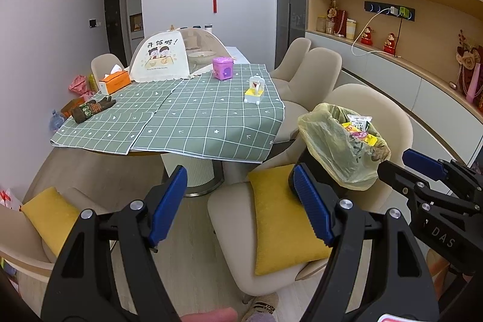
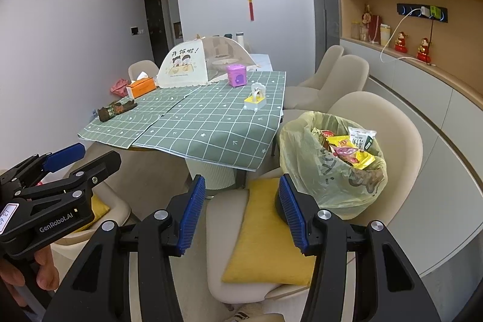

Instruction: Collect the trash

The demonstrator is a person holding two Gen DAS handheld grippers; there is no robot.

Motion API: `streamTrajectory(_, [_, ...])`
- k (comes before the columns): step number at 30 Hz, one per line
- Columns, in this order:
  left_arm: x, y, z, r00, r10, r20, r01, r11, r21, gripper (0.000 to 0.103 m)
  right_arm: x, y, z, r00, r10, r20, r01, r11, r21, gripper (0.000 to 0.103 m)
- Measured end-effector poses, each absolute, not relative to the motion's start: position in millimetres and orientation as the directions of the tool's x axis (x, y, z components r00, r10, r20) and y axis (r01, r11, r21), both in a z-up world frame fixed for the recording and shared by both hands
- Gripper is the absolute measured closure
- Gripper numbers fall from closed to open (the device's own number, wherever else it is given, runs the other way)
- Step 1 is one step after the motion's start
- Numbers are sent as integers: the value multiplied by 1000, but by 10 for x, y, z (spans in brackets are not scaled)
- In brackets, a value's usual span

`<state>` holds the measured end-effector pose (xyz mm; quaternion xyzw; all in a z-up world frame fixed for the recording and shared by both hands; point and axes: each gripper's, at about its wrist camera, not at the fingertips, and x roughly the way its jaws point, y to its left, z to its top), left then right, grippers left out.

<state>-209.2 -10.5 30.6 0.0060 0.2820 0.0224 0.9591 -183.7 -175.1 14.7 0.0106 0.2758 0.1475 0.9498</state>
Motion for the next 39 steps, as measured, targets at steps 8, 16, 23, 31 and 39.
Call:
streamTrajectory(8, [-2101,-119,305,840,44,-542,-38,999,22,33,-1840,-1774,145,806,287,-518,-274,956,103,55])
streamTrajectory(16, [-2111,-170,300,839,40,-543,-34,999,21,33,-1854,-1836,147,808,287,-515,-270,957,109,55])
streamTrajectory(23, [-2106,-188,288,837,33,-547,-27,999,18,33,-1843,-1874,164,810,283,-514,-266,958,108,55])
streamTrajectory(31, [-2085,-196,267,833,29,-553,-28,1000,10,33,-1836,-1878,166,808,282,-517,-265,958,108,55])
streamTrajectory(39, [-2073,-199,265,835,26,-550,-24,1000,11,34,-1821,-1875,150,808,278,-520,-260,959,110,55])
